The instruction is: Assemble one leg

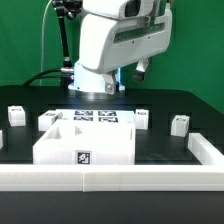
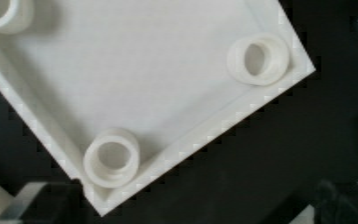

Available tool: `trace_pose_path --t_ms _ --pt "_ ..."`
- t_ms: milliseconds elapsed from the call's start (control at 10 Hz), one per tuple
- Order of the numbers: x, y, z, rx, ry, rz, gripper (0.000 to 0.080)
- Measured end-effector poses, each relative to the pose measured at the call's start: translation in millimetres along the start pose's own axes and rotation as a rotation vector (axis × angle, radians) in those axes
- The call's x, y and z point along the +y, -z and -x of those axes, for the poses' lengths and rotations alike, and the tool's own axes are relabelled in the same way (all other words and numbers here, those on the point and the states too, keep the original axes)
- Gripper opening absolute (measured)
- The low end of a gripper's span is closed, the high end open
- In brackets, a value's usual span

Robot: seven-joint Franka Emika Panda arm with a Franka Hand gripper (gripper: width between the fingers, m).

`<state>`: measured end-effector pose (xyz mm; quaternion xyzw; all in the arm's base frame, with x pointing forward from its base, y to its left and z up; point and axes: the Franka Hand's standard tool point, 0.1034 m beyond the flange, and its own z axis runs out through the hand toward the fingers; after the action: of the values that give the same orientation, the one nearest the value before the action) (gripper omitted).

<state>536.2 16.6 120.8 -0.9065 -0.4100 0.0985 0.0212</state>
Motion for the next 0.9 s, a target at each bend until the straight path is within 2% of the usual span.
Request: trace_pose_path --t_ms 100,200,300,500,600,700,900 --pt "-0.5 -2.0 1.1 0.0 0.0 0.0 0.0649" --pt "-0.7 -11.6 8.6 0.035 0.103 0.03 0.0649" --pt "-3.1 -23.4 20.0 0.057 0.201 0.052 0.0649" --pt "1.5 -48.8 44.1 0.088 0.397 0.092 0.0649" --pt "0.7 -54.7 50.2 0.085 0.391 0.085 0.0649" --pt "0.6 -53.1 48.2 0.086 0.389 0.088 0.0649" --pt "-8.3 -58.6 55.8 0.08 0.389 0.076 0.0649"
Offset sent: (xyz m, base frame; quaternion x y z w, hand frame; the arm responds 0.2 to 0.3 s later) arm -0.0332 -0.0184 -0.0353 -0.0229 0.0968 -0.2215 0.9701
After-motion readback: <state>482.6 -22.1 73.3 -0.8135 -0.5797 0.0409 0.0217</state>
